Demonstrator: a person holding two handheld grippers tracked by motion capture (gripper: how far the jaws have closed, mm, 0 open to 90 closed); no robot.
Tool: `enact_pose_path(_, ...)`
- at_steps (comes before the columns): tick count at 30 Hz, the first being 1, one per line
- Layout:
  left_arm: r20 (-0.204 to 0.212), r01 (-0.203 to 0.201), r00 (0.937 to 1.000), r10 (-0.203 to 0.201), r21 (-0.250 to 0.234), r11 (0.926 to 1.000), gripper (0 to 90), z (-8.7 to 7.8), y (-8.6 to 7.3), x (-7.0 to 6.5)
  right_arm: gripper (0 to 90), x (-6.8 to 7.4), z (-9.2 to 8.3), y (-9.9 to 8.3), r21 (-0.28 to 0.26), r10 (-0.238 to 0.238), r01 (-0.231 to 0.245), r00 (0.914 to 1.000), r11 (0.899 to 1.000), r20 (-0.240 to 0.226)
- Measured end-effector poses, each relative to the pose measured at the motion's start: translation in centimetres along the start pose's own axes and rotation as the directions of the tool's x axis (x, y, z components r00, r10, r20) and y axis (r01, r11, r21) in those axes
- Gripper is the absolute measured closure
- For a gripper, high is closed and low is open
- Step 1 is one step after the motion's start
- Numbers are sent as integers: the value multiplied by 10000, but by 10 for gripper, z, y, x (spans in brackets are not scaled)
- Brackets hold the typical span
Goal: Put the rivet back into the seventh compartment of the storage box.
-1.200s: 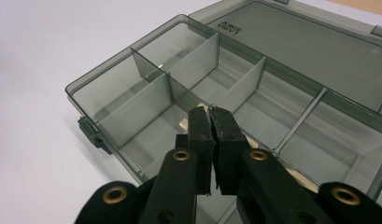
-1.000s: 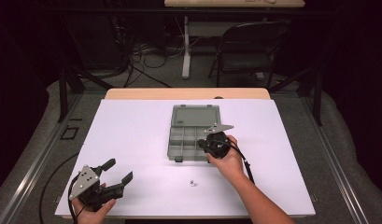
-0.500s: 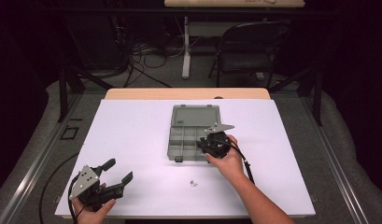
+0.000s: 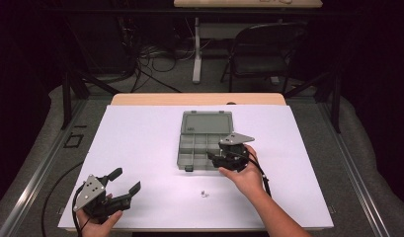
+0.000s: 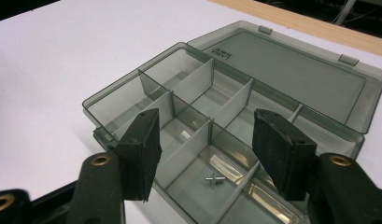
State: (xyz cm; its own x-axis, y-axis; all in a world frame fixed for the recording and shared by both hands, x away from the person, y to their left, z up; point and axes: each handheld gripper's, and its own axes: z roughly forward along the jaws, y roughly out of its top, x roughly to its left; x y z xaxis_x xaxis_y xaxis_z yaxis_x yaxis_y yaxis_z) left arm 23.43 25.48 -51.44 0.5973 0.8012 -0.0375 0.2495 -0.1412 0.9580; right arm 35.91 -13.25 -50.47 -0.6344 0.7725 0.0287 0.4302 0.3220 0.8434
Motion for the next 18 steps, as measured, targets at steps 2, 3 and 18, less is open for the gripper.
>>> enact_pose_path(2,-10,21,10000,-21,-37,10000,193,0,0,0,397,4,-6,-2,-147,-141,140,9999,9998,-24)
enact_pose_path(3,-2,40,10000,-40,-34,10000,193,0,0,0,395,5,-8,-2,-150,-172,171,9998,9997,-24)
enact_pose_path(18,-25,33,10000,-33,-1,10000,193,0,0,0,387,31,-40,-21,-894,-622,597,9977,9942,-254)
